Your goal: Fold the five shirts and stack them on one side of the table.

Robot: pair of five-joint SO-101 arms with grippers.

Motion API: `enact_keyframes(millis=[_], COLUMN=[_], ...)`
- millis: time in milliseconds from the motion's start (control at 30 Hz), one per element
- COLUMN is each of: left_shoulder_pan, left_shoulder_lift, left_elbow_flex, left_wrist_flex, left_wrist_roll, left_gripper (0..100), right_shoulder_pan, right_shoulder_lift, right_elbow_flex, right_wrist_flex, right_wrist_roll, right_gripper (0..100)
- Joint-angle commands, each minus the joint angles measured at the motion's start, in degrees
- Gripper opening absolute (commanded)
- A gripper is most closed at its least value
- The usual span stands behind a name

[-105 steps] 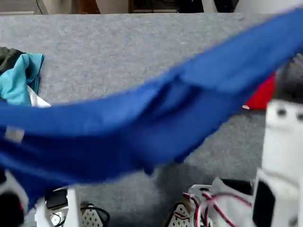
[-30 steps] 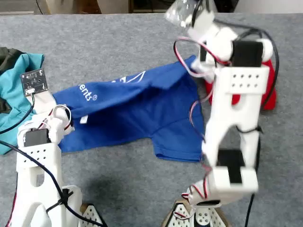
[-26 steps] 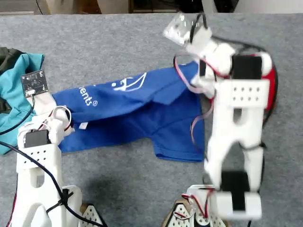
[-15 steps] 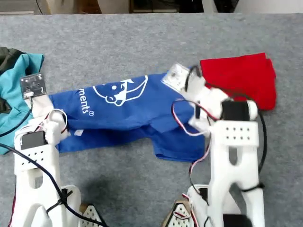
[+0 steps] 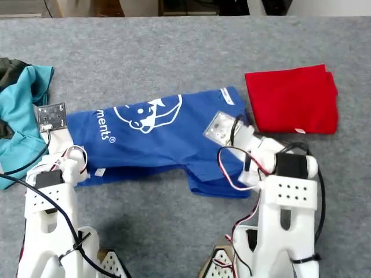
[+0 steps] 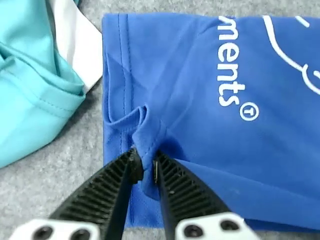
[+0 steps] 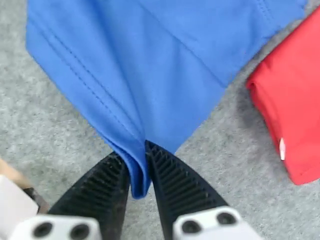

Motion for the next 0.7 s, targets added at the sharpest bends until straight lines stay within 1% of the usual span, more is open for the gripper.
enact_keyframes(millis=[0,167,333,367,433,467,567,667], left_shoulder_pan=[-0.3,-0.6,-0.4,-0.5,-0.4,-0.4,-0.3,-0.4], left_shoulder_lift=[-1.0,-1.0,-1.0,-1.0,-1.1,-1.1,-1.1,-1.5], left_elbow_flex=[-0.3,-0.2,-0.6,-0.8,-2.1,-3.3,-6.7,-9.1], left_wrist_flex=[-1.8,-1.7,-1.7,-1.3,1.8,4.5,11.9,18.2], left_wrist_roll=[-0.3,-0.4,-0.5,-0.5,-0.6,-1.1,-5.5,-8.0], left_gripper=[2,2,2,2,2,2,3,13], right_shoulder_pan=[0.3,0.7,0.3,0.3,0.7,0.8,2.5,3.6], right_shoulder_lift=[-1.8,-2.7,-4.1,-4.3,-4.7,-4.9,-6.2,-9.1], right_elbow_flex=[2.7,6.5,7.9,7.9,7.9,7.8,7.6,6.4], right_wrist_flex=[-1.4,-4.3,-4.6,-4.6,-4.6,-4.3,-4.4,-4.2], right_wrist_roll=[1.1,2.6,5.2,5.9,7.4,7.6,7.5,7.6], right_gripper=[0.1,0.2,0.2,0.2,1.2,3.9,17.5,24.7])
